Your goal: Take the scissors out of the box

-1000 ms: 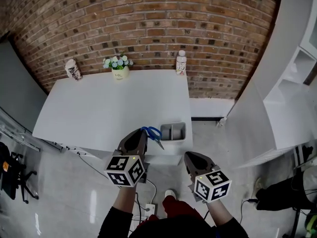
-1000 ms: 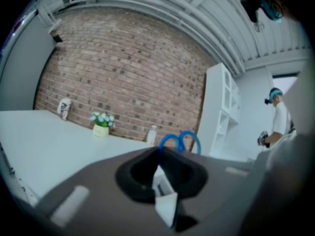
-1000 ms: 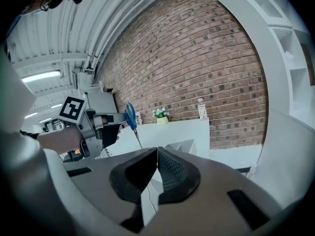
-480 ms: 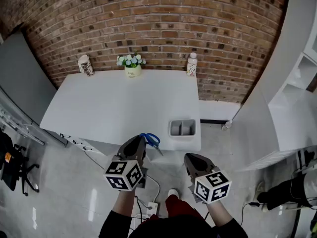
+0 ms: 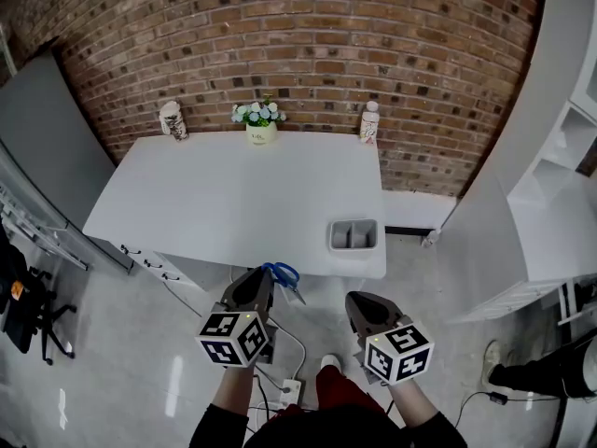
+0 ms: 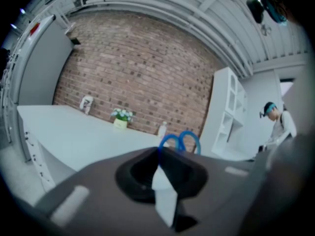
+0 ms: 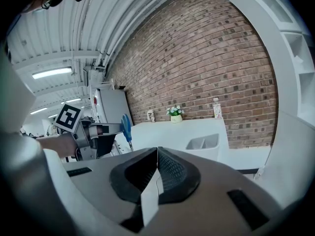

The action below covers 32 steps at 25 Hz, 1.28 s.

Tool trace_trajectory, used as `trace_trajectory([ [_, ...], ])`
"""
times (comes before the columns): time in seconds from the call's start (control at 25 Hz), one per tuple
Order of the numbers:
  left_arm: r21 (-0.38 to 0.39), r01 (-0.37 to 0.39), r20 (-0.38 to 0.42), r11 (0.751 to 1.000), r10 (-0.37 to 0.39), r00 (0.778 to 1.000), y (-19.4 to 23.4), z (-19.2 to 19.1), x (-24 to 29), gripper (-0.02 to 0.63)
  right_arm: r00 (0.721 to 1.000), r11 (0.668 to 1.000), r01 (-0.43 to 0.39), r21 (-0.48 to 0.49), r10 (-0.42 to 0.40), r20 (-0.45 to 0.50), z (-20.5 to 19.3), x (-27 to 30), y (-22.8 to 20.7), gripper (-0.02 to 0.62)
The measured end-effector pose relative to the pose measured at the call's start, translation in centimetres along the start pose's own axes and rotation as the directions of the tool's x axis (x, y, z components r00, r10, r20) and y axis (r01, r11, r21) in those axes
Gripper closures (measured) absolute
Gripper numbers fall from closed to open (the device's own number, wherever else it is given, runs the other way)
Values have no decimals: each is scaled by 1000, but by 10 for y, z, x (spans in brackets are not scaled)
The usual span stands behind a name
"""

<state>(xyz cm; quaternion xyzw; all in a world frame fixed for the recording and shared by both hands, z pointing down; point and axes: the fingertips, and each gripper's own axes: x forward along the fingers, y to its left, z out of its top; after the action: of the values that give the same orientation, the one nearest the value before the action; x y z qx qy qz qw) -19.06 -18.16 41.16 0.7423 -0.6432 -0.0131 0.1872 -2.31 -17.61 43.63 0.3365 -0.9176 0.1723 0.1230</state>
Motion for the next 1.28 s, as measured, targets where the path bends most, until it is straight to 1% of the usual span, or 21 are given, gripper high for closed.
trace_trajectory([
  [0.56,-6,-6,-41,1000,6,999,5,-26,-39,584,1000,1000,-7,-11,7,-9,-19,-16,33,587],
  [1.28,-16,2,-92,1000,-4,996,-1,-62,-70,584,1000,1000,8,-16,-8,-18,-36,-35,52,588],
])
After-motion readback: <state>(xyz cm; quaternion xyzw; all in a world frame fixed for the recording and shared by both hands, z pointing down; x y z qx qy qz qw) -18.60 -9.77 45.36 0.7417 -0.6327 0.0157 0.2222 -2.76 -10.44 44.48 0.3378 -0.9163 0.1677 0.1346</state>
